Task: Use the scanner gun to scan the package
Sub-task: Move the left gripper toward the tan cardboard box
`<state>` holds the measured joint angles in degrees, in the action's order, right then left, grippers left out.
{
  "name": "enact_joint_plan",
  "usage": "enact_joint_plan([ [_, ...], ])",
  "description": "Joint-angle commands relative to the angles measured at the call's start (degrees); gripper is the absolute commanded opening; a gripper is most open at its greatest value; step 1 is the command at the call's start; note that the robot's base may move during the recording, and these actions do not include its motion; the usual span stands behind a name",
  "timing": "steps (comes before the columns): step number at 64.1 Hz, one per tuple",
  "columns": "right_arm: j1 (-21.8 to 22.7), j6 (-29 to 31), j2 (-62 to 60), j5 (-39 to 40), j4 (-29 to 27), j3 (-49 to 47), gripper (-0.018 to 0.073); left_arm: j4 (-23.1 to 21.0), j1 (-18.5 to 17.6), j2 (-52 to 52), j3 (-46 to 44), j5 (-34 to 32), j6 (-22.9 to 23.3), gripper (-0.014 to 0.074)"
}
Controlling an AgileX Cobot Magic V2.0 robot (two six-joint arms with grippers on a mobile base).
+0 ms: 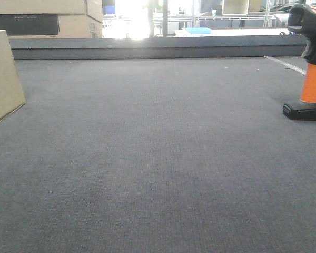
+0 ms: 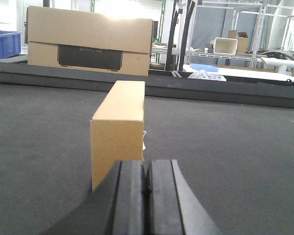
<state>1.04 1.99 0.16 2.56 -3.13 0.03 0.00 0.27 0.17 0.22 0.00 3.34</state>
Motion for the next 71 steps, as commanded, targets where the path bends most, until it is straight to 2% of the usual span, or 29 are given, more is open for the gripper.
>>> enact_joint_plan([
  [1,-0.1,0.1,-0.2,1.3,0.0,0.0,-0.0168,0.3,0.0,-0.2,-0.2,-1.0,0.3,-0.0111],
  [29,-0.1,0.1,-0.2,1.3,0.0,0.0,-0.0168,0.0,0.0,-0.2,-0.2,-0.7,0.3,-0.0111],
  [33,-0.1,0.1,-0.2,1.3,0.0,0.0,-0.0168,0.0,0.0,-0.2,-1.5,3.8,0.3,-0.0111],
  [40,-0.1,0.1,-0.2,1.3,0.0,0.0,-0.0168,0.0,0.0,1.3,-8.7,12.7,0.3,-0.0111],
  [47,-0.1,0.1,-0.2,1.3,0.0,0.0,-0.0168,0.9,0.0,6.4,-15.9,17.8,0.3,-0.0111],
  [71,-0.1,0.1,-0.2,1.3,0.0,0.0,-0.0168,0.0,0.0,34.7,-39.9,36.6,0.1,-0.0111],
])
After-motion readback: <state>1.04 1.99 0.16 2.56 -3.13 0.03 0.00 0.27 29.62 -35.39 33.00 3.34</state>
